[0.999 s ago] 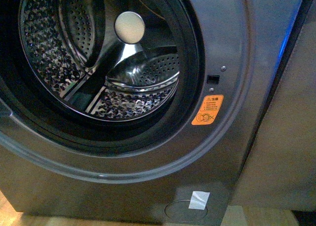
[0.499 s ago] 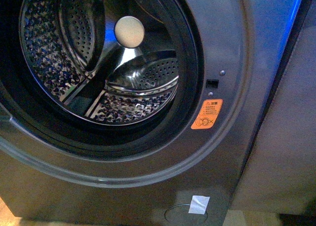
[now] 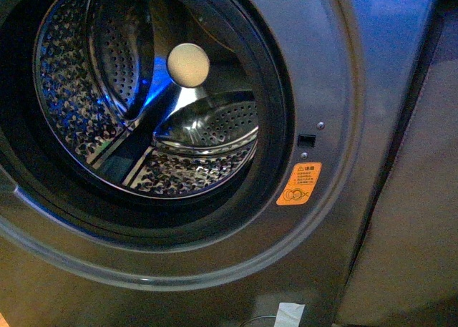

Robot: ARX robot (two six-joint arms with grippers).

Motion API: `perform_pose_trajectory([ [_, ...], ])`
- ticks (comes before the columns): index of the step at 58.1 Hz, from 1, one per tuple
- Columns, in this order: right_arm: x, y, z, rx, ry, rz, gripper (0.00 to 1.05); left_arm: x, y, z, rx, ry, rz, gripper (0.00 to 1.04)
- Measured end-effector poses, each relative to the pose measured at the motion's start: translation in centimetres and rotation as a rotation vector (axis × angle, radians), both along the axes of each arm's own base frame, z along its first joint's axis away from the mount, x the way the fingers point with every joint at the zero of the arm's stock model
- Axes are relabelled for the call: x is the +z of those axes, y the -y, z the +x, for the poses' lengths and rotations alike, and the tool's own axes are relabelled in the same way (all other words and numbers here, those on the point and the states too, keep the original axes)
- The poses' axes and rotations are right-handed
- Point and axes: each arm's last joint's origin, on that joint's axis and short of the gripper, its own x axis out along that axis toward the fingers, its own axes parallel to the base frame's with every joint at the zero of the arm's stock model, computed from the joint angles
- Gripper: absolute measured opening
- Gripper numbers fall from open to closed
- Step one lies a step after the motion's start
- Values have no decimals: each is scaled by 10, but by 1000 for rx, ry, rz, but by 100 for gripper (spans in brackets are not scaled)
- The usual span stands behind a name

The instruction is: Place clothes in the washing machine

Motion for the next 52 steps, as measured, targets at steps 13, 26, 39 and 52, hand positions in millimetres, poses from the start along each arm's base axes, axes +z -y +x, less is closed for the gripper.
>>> perform_pose_trajectory([
  [13, 80, -112, 25, 364, -27, 102, 6, 0, 0, 0, 0, 0, 0, 98],
  [26, 102, -186, 41, 574, -138, 194, 6, 0, 0, 0, 0, 0, 0, 98],
  [39, 112, -239, 54, 766, -310, 322, 6, 0, 0, 0, 0, 0, 0, 98],
  [52, 111, -263, 59, 889, -411, 415, 6, 0, 0, 0, 0, 0, 0, 98],
])
